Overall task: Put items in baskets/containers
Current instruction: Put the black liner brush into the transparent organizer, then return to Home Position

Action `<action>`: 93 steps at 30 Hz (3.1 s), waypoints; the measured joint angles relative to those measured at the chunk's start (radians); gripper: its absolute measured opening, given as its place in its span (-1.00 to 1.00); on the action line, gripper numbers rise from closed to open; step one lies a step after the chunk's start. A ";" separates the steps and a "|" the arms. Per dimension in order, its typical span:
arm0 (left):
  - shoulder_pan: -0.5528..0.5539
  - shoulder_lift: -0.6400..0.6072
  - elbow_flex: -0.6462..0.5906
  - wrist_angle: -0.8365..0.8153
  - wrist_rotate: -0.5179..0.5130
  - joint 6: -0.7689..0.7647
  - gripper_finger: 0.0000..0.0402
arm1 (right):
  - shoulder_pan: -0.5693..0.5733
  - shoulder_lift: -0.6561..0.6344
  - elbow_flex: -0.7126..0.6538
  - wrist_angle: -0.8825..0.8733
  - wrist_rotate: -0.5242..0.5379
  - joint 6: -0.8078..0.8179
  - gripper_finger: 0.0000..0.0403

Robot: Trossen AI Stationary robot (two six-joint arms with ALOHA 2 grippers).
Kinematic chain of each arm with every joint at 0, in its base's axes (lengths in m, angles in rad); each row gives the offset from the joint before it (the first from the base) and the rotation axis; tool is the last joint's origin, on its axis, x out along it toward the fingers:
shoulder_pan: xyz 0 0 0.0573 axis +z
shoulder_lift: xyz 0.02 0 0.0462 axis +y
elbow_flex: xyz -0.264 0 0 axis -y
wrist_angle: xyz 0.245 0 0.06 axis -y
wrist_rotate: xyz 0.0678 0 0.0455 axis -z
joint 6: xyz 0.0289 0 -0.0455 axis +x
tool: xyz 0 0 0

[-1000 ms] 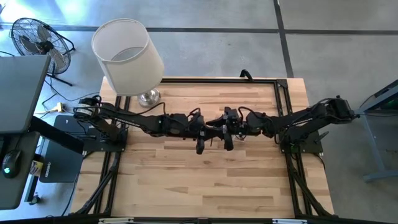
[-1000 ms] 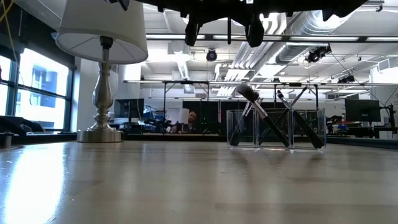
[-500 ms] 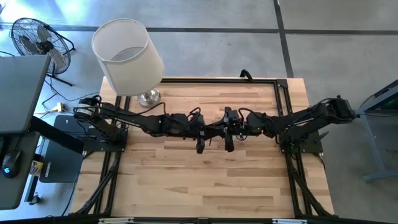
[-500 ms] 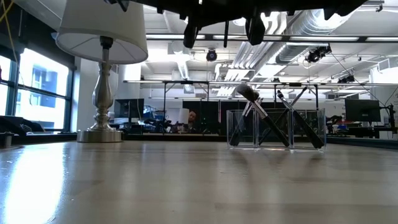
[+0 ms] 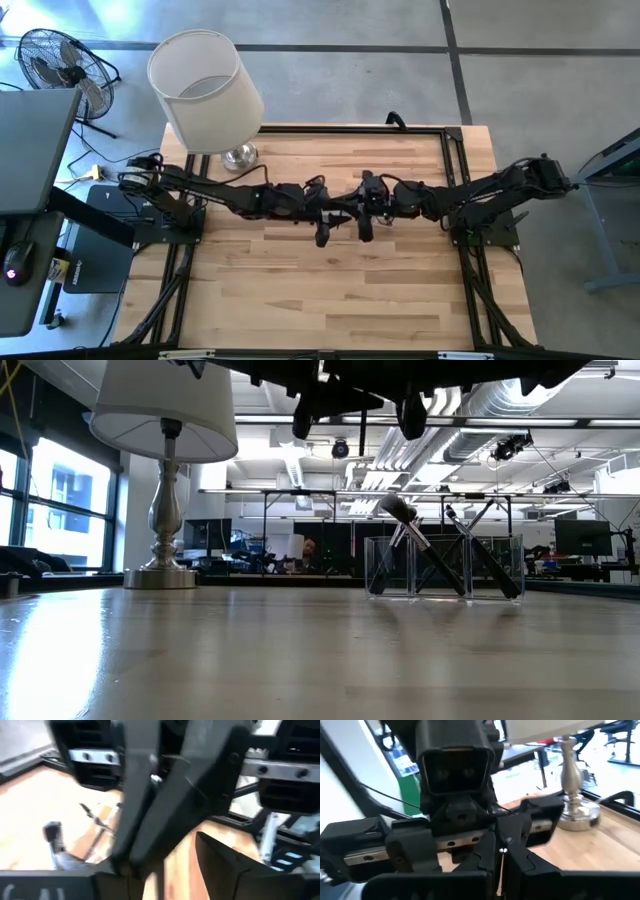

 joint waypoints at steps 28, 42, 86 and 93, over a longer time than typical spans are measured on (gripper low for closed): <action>0.339 -0.046 0.002 -0.212 0.493 0.077 -0.08 | -0.117 -0.203 0.000 -0.489 0.303 0.086 -0.98; 0.349 -0.046 0.001 -0.212 0.516 0.111 -0.08 | -0.018 -0.168 -0.104 -0.522 0.516 0.171 -0.98; 0.278 -0.046 0.001 -0.242 0.375 0.313 -0.76 | -0.006 -0.567 -0.216 -0.591 0.165 -0.175 -0.74; 0.209 -0.046 0.001 -0.242 0.292 0.354 -0.95 | 0.058 -0.691 -0.216 -0.864 0.090 -0.153 -0.94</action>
